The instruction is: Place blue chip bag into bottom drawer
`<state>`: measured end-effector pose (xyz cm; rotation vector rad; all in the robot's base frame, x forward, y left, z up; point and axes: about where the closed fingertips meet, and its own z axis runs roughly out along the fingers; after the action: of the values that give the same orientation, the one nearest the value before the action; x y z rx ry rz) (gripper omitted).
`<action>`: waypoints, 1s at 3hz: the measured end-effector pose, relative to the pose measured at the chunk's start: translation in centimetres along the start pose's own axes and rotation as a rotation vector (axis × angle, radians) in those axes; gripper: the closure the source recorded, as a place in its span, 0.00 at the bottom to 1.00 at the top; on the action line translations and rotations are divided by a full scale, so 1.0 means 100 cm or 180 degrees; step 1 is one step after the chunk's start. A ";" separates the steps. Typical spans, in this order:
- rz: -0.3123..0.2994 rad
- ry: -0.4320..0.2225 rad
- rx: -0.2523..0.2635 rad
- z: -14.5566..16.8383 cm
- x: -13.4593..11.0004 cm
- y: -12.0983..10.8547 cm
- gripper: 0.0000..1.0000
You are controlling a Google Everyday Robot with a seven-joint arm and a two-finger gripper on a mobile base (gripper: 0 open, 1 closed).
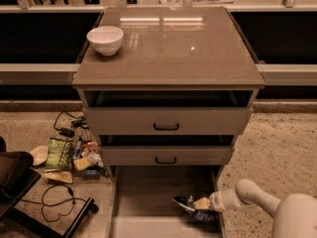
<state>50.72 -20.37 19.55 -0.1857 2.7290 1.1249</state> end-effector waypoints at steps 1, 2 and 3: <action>0.0001 0.0009 -0.0009 0.002 0.001 0.001 0.04; 0.0001 0.0015 -0.0013 0.003 0.002 0.001 0.00; -0.0160 0.0079 0.0067 -0.011 0.011 0.010 0.00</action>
Offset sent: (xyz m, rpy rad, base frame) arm -0.0008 0.0019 -0.0010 0.0018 0.0021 0.0021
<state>49.32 -20.48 20.76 -0.2653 2.7403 1.0872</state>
